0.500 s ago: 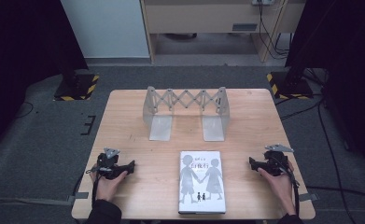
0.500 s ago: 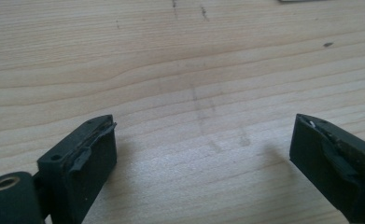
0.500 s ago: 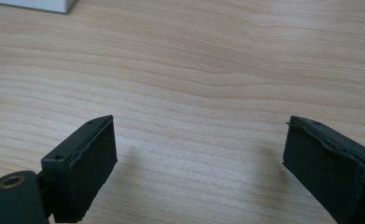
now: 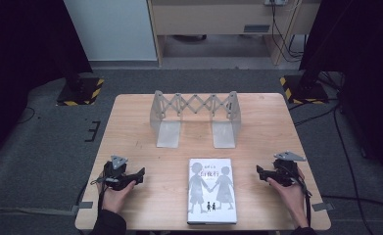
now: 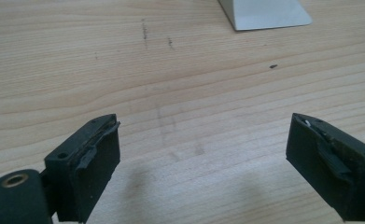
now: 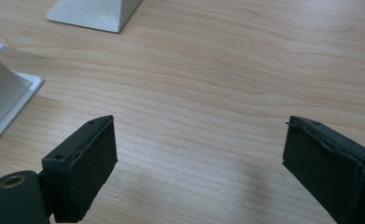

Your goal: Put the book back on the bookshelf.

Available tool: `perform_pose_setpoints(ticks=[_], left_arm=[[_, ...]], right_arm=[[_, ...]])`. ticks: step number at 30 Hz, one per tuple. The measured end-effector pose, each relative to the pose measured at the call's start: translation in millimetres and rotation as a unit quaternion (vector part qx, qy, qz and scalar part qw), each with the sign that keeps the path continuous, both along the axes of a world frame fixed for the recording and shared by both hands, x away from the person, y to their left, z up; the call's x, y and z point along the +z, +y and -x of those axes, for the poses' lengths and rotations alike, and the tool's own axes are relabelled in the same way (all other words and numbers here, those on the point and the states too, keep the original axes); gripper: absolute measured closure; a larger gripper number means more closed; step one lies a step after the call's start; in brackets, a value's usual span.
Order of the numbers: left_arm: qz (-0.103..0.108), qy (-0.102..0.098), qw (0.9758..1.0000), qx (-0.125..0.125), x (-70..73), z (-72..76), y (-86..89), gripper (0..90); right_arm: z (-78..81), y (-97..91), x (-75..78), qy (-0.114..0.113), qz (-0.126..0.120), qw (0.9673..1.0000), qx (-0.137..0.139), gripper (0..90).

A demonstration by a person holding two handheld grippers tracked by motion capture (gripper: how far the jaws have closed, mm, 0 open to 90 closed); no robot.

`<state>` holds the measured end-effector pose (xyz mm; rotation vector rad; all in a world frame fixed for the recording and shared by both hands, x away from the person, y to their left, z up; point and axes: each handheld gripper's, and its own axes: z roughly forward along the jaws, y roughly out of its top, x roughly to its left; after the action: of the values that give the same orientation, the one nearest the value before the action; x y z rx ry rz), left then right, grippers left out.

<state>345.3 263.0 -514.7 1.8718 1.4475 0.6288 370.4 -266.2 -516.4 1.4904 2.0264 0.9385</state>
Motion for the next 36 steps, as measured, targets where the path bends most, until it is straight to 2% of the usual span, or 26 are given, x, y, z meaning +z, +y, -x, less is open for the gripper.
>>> perform_pose_setpoints(ticks=[5, 10, 13, 17, 22, 23, 26, 29, 32, 33, 36], left_arm=[[0.007, -0.008, 0.9999, -0.013, 3.9, 2.7, -7.1, 10.8], [0.008, -0.011, 0.9995, -0.027, 5.3, 6.8, -14.3, 10.8], [0.017, -0.013, 0.9988, -0.045, 5.7, 9.2, -19.4, 11.2], [0.014, -0.014, 0.9984, -0.053, 5.8, 9.4, -23.9, 11.2], [0.023, -0.014, 0.9976, -0.064, 7.3, 12.0, -30.3, 11.2], [0.024, -0.016, 0.9975, -0.064, 7.9, 12.4, -31.8, 11.1], [0.021, -0.024, 0.9969, -0.072, 10.4, 14.8, -38.1, 11.1], [0.022, -0.025, 0.9964, -0.078, 10.9, 15.9, -41.4, 11.0], [0.031, -0.025, 0.9957, -0.084, 11.9, 17.1, -45.0, 11.1], [0.042, -0.029, 0.9949, -0.087, 12.5, 18.1, -48.1, 11.0], [0.046, -0.034, 0.9942, -0.091, 13.0, 19.4, -51.1, 11.2]], right_arm=[[6.4, 5.3, 5.3, -0.018, -0.010, 0.9997, 0.014, 11.1], [10.4, 9.9, 7.9, -0.022, -0.017, 0.9994, 0.021, 11.6], [14.6, 15.5, 9.7, -0.028, -0.017, 0.9992, 0.024, 13.9], [16.3, 18.2, 11.7, -0.038, -0.015, 0.9988, 0.028, 16.5], [17.9, 22.8, 15.0, -0.045, -0.031, 0.9978, 0.036, 21.1], [18.8, 25.5, 15.5, -0.046, -0.039, 0.9972, 0.044, 21.3], [20.9, 30.6, 17.0, -0.054, -0.036, 0.9964, 0.056, 21.3], [22.7, 33.3, 18.5, -0.048, -0.041, 0.9962, 0.060, 21.2], [25.8, 36.5, 19.1, -0.046, -0.049, 0.9956, 0.066, 20.5], [26.7, 38.7, 18.8, -0.039, -0.056, 0.9950, 0.072, 20.5], [27.4, 42.1, 18.7, -0.033, -0.062, 0.9944, 0.078, 20.6]])
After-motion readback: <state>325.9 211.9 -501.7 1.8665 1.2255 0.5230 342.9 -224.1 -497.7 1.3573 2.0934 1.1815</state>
